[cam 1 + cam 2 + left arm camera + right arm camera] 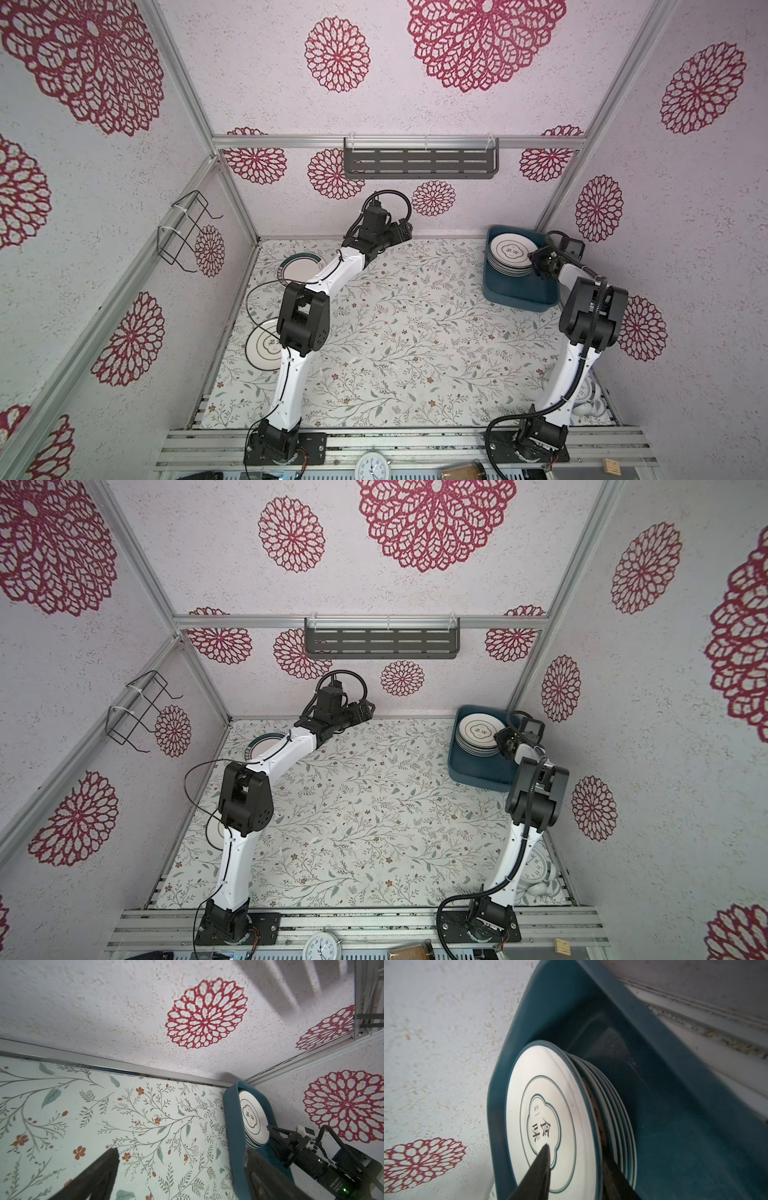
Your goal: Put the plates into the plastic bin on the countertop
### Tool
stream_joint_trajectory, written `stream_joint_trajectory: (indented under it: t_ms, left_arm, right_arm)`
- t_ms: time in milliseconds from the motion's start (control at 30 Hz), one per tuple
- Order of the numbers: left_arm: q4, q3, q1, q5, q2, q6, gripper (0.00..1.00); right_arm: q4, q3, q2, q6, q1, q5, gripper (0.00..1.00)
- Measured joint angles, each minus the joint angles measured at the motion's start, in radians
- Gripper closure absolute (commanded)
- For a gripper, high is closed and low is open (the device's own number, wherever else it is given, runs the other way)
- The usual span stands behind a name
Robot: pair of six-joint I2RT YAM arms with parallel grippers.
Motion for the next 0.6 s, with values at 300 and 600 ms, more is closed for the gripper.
stream_joint_trajectory:
  t_ms: [300, 600]
  left_arm:
    - [0.017, -0.097, 0.004, 0.002, -0.042, 0.004, 0.03]
    - [0.036, -0.303, 0.005, 0.000, -0.222, 0.024, 0.03]
  right_arm:
    - [-0.021, -0.067, -0.106, -0.024, 0.006, 0.021, 0.16]
    - [-0.037, -0.208, -0.262, -0.039, 0.011, 0.040, 0.10]
